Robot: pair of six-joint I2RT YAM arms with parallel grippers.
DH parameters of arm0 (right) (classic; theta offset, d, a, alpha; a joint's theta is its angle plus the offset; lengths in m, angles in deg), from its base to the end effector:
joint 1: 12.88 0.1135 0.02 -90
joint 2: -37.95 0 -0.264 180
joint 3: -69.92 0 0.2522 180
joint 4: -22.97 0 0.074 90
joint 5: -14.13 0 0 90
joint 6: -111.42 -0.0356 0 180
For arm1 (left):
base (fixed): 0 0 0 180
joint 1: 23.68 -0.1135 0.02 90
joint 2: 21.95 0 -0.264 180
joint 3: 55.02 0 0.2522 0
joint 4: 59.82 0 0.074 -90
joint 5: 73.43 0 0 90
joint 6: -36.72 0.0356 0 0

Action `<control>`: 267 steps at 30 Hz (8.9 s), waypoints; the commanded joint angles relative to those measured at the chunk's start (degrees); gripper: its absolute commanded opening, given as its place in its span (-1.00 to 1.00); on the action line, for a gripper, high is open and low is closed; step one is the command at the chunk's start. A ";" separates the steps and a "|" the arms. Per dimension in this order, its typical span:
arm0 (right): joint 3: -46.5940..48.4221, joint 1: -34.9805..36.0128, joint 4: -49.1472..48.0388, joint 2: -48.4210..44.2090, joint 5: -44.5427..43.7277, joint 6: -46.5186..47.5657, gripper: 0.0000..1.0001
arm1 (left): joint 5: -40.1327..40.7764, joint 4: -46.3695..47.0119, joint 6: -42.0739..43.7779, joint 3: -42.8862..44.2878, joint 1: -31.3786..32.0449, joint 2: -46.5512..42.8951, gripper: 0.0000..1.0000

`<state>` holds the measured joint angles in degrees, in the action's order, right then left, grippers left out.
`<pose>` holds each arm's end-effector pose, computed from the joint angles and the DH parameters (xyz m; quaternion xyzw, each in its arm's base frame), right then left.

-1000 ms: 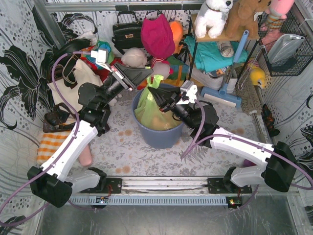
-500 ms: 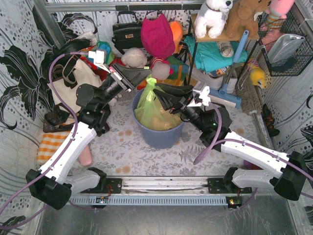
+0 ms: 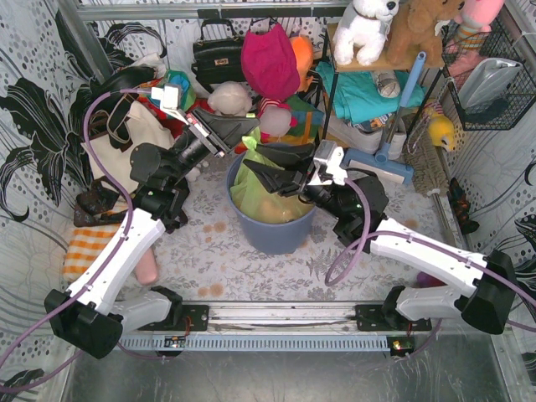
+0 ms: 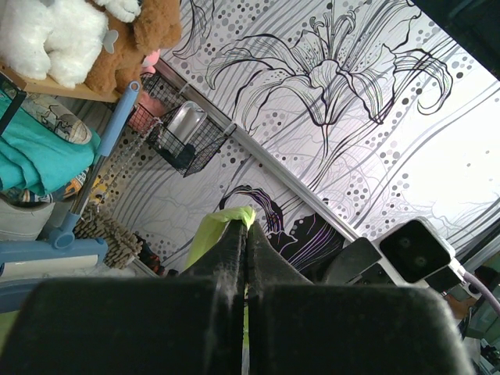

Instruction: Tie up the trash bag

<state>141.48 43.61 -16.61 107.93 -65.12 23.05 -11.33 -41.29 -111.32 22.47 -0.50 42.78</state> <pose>0.1401 0.2236 0.4402 -0.2745 0.3184 0.4520 0.7868 0.2172 -0.1111 0.4627 0.0580 0.5169 -0.6403 0.5652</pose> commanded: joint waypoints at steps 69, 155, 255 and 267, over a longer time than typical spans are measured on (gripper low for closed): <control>-3.06 0.45 36.01 -14.39 21.30 6.74 -0.40 | -0.66 -11.86 11.70 10.70 -5.43 18.53 -1.00; 8.56 5.97 20.84 4.75 22.39 38.74 -1.00 | 0.60 -25.74 14.86 9.01 -4.11 10.13 -1.00; -5.53 21.03 43.09 -12.06 35.15 12.93 -1.00 | 16.26 -46.34 35.52 53.21 -12.73 50.03 -1.00; 2.84 20.82 31.53 -7.92 3.26 30.37 -1.00 | -1.41 -33.70 28.37 39.82 -12.06 33.42 -1.00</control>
<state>137.66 61.83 22.34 97.94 -58.33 48.21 -13.13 -93.33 -81.64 65.57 -10.82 80.22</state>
